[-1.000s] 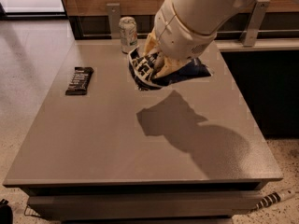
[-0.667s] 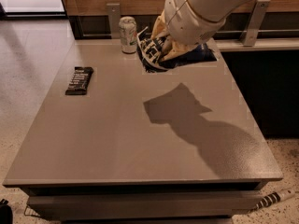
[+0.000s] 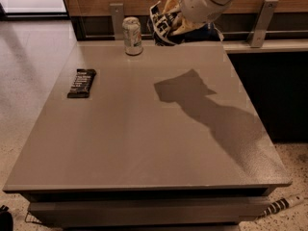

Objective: Move blue chip bag near 7up can

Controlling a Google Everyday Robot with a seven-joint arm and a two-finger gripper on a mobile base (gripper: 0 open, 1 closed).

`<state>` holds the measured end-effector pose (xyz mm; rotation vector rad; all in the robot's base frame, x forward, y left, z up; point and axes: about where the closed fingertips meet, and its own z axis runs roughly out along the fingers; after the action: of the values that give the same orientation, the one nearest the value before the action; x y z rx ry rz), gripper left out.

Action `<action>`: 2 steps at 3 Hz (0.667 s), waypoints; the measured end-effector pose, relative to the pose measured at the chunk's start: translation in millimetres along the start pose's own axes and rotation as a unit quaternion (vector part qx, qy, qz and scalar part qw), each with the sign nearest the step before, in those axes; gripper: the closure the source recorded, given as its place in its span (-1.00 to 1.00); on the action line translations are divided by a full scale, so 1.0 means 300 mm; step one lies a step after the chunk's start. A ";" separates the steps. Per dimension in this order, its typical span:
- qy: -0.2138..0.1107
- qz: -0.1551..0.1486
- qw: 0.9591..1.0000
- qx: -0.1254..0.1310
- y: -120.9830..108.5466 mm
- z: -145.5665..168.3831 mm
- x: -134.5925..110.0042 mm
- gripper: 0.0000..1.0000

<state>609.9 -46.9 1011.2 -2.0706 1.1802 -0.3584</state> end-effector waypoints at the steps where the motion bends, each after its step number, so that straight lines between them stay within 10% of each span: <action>1: -0.002 -0.001 1.000 -0.002 -0.019 0.017 0.020 1.00; 2: -0.006 -0.001 1.000 0.003 -0.080 0.059 0.096 1.00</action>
Offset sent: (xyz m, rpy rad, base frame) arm 0.1275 -0.0337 0.0068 0.0414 -0.0222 0.0138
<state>650.5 -55.2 1012.5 -2.0654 1.1685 -0.3498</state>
